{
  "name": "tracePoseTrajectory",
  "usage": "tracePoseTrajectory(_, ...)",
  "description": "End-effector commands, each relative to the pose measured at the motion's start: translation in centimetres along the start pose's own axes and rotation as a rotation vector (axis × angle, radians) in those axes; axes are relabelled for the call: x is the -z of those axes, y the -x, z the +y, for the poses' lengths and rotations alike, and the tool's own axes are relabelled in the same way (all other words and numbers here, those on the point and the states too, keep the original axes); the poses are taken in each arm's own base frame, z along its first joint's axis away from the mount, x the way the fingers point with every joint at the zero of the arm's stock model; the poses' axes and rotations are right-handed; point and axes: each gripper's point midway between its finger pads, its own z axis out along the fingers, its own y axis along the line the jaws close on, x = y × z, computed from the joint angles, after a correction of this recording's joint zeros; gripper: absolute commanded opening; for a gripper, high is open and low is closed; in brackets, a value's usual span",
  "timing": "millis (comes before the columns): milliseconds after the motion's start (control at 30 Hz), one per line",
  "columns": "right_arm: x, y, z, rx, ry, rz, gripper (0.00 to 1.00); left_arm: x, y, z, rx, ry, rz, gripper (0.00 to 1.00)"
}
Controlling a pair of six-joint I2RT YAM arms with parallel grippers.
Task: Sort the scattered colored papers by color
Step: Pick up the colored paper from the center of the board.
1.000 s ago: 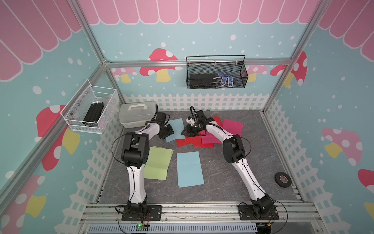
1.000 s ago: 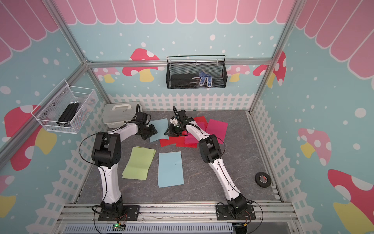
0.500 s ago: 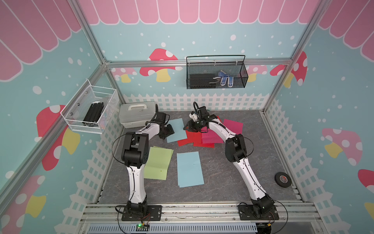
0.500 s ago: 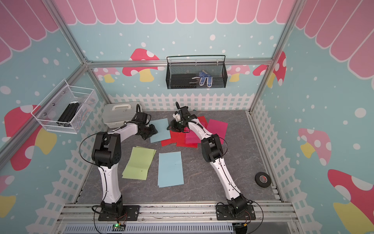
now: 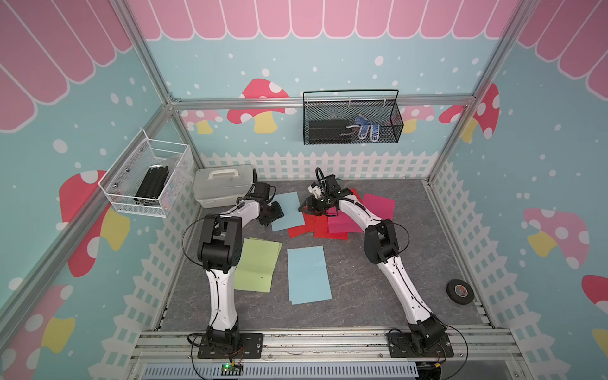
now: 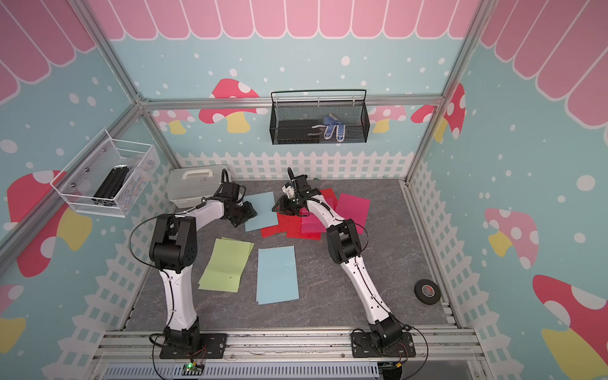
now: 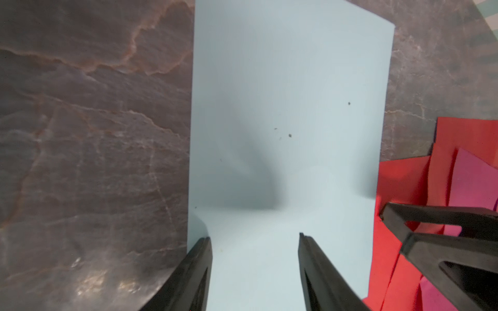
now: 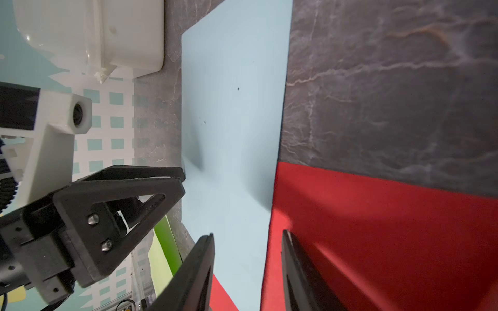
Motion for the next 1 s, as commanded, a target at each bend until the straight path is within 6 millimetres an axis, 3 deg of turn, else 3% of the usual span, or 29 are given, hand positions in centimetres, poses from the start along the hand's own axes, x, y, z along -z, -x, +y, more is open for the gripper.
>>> tracePoseTrajectory(0,-1.9,-2.0,-2.4,-0.056,-0.032,0.057,0.44,-3.4,-5.5,2.8,0.030,0.076,0.179,0.56)
tracePoseTrajectory(767,-2.9,-2.5,-1.3,-0.114,0.053,0.064,0.40,-4.3,-5.9,2.0,0.026,0.060,0.194,0.56)
tracePoseTrajectory(967,-2.7,-1.5,1.1,-0.115,0.191,0.026,0.40,-4.4,-5.9,2.0,0.025,0.059,0.194,0.56)
